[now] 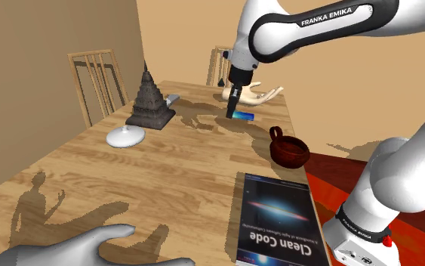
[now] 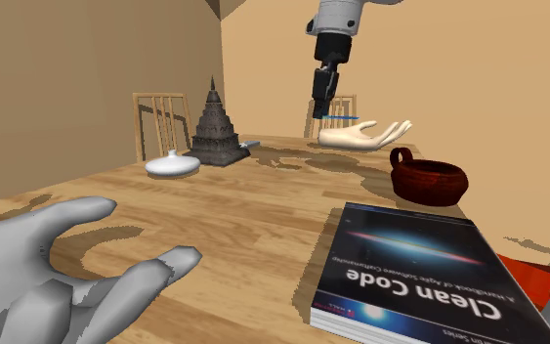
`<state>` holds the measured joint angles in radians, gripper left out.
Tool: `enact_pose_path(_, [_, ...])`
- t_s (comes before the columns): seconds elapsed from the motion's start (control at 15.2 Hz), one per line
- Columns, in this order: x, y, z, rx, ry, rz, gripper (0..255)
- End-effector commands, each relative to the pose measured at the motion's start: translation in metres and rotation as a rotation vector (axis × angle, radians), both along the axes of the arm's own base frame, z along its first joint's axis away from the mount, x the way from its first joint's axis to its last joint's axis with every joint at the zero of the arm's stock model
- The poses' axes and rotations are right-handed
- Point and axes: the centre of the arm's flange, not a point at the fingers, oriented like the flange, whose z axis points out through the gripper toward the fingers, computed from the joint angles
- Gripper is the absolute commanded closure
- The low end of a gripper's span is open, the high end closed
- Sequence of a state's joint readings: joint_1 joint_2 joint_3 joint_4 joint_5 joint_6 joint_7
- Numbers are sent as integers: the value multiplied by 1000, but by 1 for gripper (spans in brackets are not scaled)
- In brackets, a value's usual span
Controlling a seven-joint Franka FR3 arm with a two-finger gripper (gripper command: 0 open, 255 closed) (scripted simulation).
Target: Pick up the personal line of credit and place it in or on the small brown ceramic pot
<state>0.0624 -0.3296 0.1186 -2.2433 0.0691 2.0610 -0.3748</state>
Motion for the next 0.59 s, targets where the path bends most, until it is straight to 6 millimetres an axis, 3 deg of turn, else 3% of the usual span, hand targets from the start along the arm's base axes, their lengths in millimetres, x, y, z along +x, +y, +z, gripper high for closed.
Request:
enact_pose_path(0.0, [-17,-16,1,0,0,1,255])
enact_pose_path(0.53, [-95,-88,4,0,0,1,255])
